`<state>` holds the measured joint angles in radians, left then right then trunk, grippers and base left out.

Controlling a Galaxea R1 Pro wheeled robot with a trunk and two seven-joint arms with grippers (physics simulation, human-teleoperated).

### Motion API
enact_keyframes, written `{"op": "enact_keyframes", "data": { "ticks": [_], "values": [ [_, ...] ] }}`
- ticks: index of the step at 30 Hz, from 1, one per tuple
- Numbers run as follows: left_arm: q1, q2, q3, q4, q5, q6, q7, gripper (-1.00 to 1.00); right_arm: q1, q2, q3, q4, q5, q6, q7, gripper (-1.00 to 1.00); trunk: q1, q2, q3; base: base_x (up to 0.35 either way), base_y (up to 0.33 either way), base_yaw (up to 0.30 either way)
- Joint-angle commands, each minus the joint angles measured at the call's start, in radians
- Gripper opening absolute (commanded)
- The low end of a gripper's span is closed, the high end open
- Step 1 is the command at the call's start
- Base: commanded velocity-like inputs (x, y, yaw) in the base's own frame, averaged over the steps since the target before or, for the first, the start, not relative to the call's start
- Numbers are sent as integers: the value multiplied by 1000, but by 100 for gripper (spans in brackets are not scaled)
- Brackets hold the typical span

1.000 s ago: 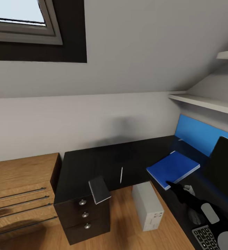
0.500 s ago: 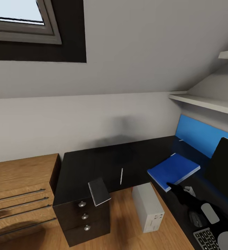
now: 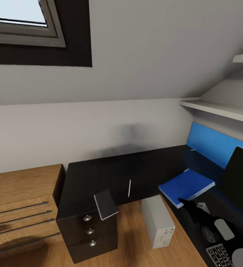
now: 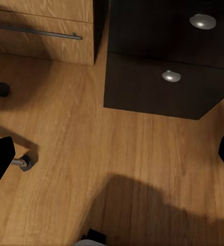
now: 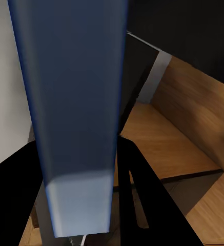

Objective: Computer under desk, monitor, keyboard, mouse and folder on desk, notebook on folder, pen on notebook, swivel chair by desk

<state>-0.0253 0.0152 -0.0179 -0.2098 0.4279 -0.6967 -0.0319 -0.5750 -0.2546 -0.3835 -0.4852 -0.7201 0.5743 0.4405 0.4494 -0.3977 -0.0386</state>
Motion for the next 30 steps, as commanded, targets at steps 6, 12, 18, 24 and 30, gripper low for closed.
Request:
{"op": "enact_keyframes", "data": {
  "ticks": [6, 12, 18, 24, 30],
  "values": [
    [-1, 0, -3, 0, 5, -4, -3, 100, -1, -1, -5, 27, -53, 9, 0, -100, 1, -2, -2, 0, 0, 0],
    [-1, 0, -6, -1, 6, -3, -1, 100, -1, -1, -5, 31, -70, 9, 0, -100, 1, -2, -2, 0, 0, 0],
    [-1, -6, -5, -3, 6, -3, 1, 100, -1, -2, -5, 31, -74, 9, 0, -100, 1, -2, -2, 0, 0, 0],
    [-1, -16, -4, -3, 8, -1, 3, 100, -1, -2, -6, 32, -74, 10, 1, -100, 1, -2, -2, 0, 0, 0],
    [-1, -18, -4, -3, 9, 1, 6, 100, -1, -2, -7, 33, -74, 10, 1, -100, 24, -44, -21, 0, 0, 0]
  ]
}}
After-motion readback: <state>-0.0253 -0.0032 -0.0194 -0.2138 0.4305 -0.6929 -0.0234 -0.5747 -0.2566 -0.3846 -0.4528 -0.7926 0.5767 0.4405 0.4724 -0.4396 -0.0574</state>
